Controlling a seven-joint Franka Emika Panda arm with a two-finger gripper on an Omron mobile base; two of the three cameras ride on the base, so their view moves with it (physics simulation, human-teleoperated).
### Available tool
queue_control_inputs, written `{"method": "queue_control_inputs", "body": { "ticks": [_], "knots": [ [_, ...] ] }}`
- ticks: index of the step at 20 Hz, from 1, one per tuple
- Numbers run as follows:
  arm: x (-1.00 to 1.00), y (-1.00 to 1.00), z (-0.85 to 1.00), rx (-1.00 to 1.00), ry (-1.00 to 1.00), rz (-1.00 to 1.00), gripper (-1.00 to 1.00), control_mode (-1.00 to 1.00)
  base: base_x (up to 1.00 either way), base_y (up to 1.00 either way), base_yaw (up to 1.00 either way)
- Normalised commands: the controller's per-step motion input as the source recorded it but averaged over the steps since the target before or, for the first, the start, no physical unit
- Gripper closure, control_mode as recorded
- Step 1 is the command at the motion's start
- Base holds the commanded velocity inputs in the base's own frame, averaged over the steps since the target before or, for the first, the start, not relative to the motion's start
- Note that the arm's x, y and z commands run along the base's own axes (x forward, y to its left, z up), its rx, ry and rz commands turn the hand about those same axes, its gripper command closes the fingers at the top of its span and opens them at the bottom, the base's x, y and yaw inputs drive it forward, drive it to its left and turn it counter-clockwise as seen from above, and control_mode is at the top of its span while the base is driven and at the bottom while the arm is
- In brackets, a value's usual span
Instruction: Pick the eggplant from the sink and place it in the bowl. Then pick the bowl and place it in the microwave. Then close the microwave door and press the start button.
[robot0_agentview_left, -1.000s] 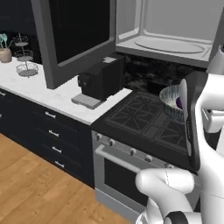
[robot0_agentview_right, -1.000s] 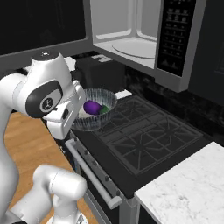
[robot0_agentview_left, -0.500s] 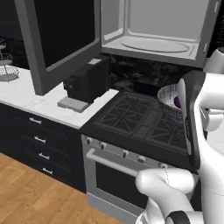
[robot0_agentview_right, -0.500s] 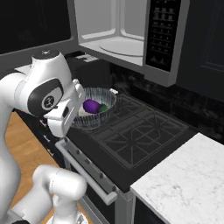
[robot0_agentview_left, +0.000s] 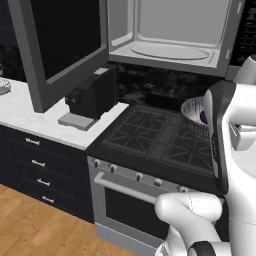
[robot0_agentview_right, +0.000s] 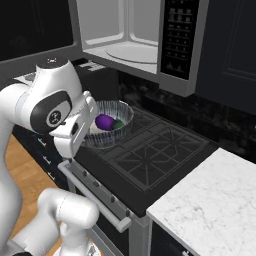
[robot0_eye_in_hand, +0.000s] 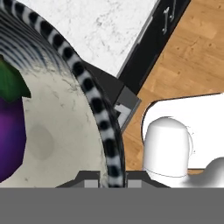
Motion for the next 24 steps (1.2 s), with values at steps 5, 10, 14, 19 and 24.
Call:
{"method": "queue_control_inputs", "body": {
  "ticks": [5, 10, 14, 19, 24],
  "knots": [
    [-0.24, 0.13, 0.8, -0.06, -0.11, 0.01, 1.0, -1.0, -0.03, 0.01, 0.0],
    [-0.06, 0.46, 0.72, -0.16, -0.28, 0.05, 1.0, -1.0, 0.0, 0.0, 0.0],
    [0.18, 0.09, 0.69, -0.1, -0.3, 0.05, 1.0, -1.0, 0.0, 0.0, 0.0],
    [0.22, 0.0, 0.6, -0.01, -0.09, 0.0, 1.0, -1.0, 0.0, 0.0, 0.0],
    [0.46, 0.03, 0.17, 0.01, 0.05, 0.02, 1.0, -1.0, 0.0, 0.0, 0.0]
  ]
}}
